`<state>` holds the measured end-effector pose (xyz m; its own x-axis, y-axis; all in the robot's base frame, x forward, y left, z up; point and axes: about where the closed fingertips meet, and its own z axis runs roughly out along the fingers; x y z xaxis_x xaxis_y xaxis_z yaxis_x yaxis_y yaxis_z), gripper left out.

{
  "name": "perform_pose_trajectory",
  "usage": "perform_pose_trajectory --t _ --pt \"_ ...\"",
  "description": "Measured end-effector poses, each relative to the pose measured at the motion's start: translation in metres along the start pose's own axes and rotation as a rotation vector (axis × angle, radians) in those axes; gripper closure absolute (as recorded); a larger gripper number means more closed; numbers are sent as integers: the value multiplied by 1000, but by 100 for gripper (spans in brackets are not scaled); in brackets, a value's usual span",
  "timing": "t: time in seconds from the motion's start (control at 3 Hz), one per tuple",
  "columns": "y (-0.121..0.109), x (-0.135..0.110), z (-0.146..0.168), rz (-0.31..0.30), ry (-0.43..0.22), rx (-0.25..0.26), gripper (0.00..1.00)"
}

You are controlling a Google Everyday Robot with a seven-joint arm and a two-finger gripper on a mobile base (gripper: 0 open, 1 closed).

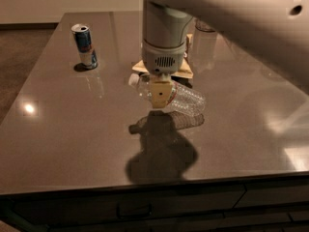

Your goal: Knock water bottle over

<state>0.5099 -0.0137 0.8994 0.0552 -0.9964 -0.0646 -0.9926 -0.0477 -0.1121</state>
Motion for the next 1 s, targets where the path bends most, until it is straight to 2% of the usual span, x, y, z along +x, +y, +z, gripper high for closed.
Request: perform_pose_trajectory --t 0.67,1.0 --pt "6 -4 24 -52 75 -36 16" --pt "9 -8 33 -67 90 -51 0"
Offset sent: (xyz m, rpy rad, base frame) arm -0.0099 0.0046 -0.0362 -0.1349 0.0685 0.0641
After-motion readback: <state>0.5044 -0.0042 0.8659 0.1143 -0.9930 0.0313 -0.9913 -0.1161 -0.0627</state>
